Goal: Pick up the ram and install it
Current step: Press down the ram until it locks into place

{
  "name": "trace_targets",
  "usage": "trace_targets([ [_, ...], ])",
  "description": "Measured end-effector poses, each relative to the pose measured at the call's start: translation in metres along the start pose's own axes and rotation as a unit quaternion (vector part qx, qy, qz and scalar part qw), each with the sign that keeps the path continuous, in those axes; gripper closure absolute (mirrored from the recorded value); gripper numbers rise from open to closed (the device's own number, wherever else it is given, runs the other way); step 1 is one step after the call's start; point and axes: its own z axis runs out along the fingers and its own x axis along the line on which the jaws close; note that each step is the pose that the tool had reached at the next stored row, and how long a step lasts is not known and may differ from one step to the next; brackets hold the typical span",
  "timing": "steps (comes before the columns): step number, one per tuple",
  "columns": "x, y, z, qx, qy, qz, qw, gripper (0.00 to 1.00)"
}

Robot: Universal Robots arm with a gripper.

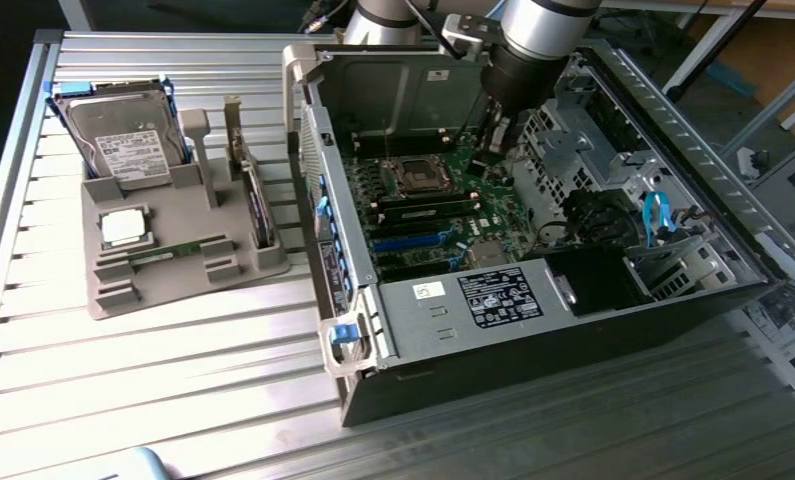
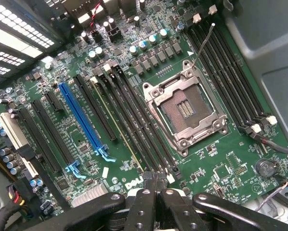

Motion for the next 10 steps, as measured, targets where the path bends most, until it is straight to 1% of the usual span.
trace_targets([
  [10, 0.0, 0.0, 0.0009, -0.0003, -0.0001, 0.013, 0.9999, 0.89],
])
